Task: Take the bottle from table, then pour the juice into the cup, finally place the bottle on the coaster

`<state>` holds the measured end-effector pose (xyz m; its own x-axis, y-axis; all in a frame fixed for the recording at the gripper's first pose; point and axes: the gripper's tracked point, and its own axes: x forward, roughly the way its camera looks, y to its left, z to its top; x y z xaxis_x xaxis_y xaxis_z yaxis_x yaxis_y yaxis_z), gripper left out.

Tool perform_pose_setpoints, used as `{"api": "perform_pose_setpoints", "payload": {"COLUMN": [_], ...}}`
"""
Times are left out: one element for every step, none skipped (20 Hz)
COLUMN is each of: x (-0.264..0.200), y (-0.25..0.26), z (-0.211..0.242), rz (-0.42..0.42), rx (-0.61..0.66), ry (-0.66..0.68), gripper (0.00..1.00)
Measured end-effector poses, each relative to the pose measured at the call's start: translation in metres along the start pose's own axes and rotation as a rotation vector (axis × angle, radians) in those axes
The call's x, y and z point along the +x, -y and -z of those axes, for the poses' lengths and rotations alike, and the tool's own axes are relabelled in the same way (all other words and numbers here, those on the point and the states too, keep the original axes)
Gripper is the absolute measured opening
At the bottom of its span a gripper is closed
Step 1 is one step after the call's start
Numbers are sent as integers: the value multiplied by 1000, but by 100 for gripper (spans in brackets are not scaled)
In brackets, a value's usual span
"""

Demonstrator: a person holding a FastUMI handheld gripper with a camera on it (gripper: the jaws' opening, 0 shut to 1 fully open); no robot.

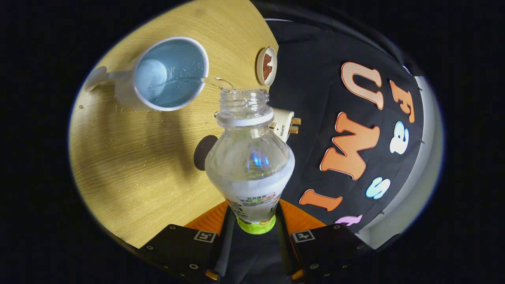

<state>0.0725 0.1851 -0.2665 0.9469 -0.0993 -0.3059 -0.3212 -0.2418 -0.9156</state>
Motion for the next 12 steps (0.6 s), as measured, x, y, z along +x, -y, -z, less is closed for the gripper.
{"api": "perform_pose_setpoints", "payload": {"x": [1, 0, 1, 1, 1, 2, 0, 0, 0, 0, 0, 1], "y": [1, 2, 3, 3, 4, 3, 3, 3, 4, 4, 5, 5], "z": [0, -1, -1, -1, -2, -2, -2, -3, -3, -4, -4, -4], "rz": [3, 4, 4, 5, 7, 7, 5, 4, 5, 7, 8, 7], "rx": [-7, -12, -16, -23, -29, -35, -41, -48, -56, -63, -72, -80], "ry": [2, 4, 6, 7, 10, 12, 13, 15, 17, 21, 24, 26], "gripper": [55, 55, 55, 55, 55, 55, 55, 55, 55, 55, 55, 55]}}
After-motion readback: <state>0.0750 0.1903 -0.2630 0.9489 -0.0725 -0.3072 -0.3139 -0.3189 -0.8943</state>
